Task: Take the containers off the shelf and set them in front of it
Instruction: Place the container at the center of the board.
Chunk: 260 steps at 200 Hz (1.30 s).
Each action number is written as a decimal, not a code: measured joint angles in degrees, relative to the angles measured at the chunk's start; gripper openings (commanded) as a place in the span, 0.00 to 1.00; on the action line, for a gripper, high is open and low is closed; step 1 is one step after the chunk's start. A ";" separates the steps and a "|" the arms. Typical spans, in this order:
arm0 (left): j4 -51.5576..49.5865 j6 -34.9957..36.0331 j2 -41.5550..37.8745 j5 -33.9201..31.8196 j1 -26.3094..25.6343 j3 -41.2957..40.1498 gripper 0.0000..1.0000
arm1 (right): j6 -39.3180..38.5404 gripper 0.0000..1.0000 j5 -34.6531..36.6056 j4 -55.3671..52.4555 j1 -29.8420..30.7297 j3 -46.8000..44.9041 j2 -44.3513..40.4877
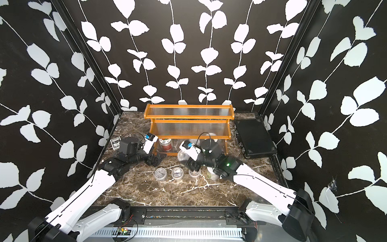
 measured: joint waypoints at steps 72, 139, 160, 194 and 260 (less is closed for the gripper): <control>-12.83 2.23 -3.06 -2.99 -1.60 4.87 0.94 | -5.79 0.53 -6.27 1.66 13.94 0.02 14.80; -17.42 4.63 -1.73 -5.42 -1.68 8.22 0.95 | -8.28 0.53 -7.58 9.33 18.49 1.29 27.12; -18.53 4.94 -1.70 -6.12 -1.68 8.28 0.96 | -8.63 0.54 -6.75 11.52 19.19 1.60 29.77; -19.32 5.29 -1.68 -6.91 -1.75 8.31 0.97 | -8.98 0.55 -4.31 14.29 19.45 1.73 32.89; -19.30 5.42 -0.39 -7.96 -1.75 8.31 0.97 | -9.03 0.62 -2.95 17.94 19.76 2.47 36.26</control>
